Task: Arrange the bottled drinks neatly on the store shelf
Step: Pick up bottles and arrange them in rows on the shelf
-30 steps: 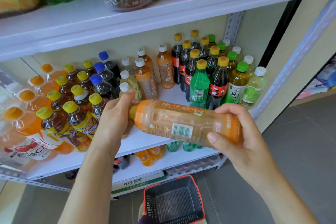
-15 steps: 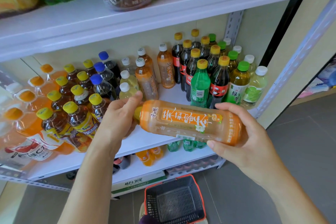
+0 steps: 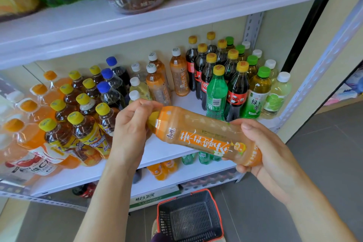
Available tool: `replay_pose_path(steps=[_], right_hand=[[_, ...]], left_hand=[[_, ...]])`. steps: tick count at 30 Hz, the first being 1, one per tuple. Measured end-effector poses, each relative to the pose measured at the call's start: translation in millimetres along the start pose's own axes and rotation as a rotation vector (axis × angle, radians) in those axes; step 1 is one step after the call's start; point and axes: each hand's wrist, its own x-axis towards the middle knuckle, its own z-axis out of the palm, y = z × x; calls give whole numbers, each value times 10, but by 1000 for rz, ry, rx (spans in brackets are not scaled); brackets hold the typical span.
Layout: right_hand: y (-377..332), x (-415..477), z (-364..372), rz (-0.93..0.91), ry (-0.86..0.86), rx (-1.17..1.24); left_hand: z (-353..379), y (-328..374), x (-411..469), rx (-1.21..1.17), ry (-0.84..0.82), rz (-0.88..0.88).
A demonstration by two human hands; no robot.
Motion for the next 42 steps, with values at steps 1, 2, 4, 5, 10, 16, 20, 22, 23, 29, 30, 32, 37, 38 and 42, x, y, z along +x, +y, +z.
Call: replay_pose_path(steps=[1, 2, 4, 5, 10, 16, 20, 22, 23, 29, 30, 32, 37, 38, 42], right_hand=[[8, 4, 3, -28, 6, 7], [13, 3, 1, -59, 17, 7], [15, 5, -2, -118, 31, -11], [18, 6, -8, -146, 29, -23], [-17, 29, -77, -226, 61, -91], [-62, 83, -85, -102, 13, -75], [-94, 78, -71, 61, 23, -134], [-99, 75, -79, 71, 1, -164], [-92, 75, -81, 55, 8, -169], [22, 113, -79, -197, 107, -139], [40, 112, -72, -238, 114, -153], [65, 112, -64, -301, 131, -200], [83, 110, -74, -369, 126, -245], [83, 120, -85, -363, 125, -242], [71, 202, -134, -228, 72, -149]], left_hand=[[1, -5, 5, 2, -5, -19], [2, -8, 13, 13, -16, -42], [-17, -12, 46, 60, -46, -97], [-38, -12, 62, 85, -65, -128], [-15, -60, 39, 119, -128, -198], [51, -55, 32, 43, -72, -19], [20, -25, 37, 25, -111, 96], [2, -29, 46, 31, -126, 128], [-2, -21, 44, 27, -129, 127], [33, -12, 106, 76, -53, -86], [26, -23, 122, 85, -31, -154], [4, -52, 150, 88, -31, -258], [-3, -128, 167, 47, -90, -242], [7, -140, 167, 18, -88, -216], [21, -145, 163, -11, -103, -62]])
